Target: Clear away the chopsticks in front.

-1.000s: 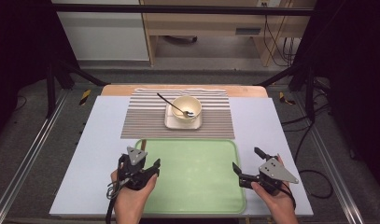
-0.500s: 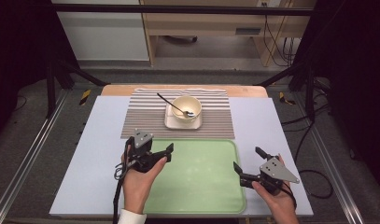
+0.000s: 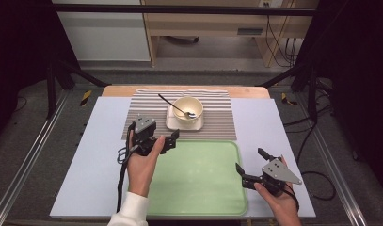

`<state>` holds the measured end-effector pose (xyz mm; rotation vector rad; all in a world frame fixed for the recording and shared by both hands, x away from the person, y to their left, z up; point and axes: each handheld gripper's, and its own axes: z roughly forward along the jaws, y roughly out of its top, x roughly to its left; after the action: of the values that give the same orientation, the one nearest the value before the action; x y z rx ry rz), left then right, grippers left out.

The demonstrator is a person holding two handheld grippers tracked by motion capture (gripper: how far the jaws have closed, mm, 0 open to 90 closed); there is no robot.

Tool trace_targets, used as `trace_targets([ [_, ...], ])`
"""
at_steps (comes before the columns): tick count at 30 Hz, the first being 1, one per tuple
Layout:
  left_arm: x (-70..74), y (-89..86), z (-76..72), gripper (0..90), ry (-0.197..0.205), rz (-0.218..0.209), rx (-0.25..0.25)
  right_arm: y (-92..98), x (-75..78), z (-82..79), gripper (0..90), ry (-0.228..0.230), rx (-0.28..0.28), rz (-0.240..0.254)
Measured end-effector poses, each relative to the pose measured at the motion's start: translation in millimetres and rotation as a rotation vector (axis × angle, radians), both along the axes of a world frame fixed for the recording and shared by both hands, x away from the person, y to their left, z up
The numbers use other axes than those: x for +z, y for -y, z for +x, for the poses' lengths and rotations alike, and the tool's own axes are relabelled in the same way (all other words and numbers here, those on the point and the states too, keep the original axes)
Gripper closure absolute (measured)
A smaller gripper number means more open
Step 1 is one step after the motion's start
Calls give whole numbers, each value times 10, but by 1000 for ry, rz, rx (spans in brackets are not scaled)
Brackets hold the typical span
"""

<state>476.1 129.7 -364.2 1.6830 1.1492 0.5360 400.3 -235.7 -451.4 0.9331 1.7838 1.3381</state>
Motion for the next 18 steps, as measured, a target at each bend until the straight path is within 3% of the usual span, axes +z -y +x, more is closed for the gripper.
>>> trace_targets([
  [5,37,35,105,119,39,12,43,-3,0,0,74,-2,-1,-2],
  [9,62,42,192,127,56,-38,61,-3,2,-1,74,-2,-1,-2],
  [13,61,49,289,127,68,-59,80,-1,3,2,74,-3,-3,-3],
  [18,62,83,408,117,71,-40,87,-6,2,1,75,-3,-1,-2],
])
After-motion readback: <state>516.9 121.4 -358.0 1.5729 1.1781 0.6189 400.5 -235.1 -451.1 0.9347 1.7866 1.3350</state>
